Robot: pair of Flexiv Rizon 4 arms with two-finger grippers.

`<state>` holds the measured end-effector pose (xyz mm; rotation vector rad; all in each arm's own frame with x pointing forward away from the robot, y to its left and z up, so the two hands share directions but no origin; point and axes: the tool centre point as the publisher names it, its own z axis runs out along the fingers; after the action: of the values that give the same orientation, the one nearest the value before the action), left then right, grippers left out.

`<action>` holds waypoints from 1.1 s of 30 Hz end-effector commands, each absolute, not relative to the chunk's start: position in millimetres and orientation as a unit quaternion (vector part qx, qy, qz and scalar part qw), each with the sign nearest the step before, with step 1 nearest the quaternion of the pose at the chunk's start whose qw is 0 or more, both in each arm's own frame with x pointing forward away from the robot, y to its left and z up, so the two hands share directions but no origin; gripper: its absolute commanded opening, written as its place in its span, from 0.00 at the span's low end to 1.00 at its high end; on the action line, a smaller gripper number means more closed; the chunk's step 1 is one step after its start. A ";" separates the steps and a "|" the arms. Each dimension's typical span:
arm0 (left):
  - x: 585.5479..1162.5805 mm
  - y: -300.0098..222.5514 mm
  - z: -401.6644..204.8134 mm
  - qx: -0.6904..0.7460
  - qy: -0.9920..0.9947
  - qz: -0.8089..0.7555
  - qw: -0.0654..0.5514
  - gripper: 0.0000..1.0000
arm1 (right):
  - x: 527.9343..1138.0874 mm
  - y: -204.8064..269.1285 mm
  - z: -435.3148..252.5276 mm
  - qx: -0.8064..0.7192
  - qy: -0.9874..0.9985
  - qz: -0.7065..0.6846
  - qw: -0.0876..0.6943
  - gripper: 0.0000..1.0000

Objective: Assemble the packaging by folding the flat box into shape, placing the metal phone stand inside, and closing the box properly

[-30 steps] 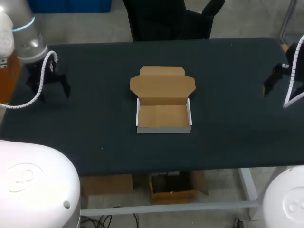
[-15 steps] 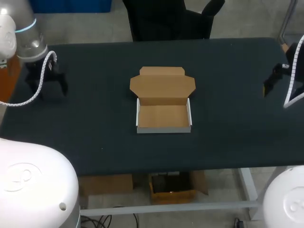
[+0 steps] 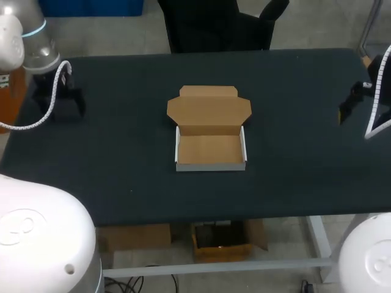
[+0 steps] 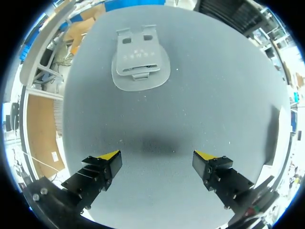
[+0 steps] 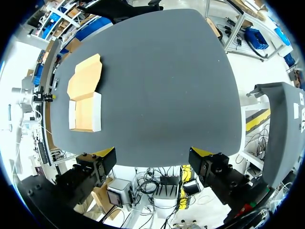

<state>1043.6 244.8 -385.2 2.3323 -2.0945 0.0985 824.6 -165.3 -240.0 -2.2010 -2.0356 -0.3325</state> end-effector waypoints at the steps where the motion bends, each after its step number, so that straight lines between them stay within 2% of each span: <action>1: 1059.1 250.4 -387.6 0.744 -0.668 0.015 0.022 1.00 | 824.5 -165.5 -238.5 -0.728 -0.673 -0.108 0.063 1.00; 33: 1121.8 262.2 -397.5 0.742 -0.669 0.015 0.040 1.00 | 824.5 -165.5 -238.5 -0.728 -0.673 -0.108 0.063 1.00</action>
<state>1114.4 259.8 -394.8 2.3144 -2.0833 0.1169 824.7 -165.2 -240.0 -2.2009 -2.0358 -0.3331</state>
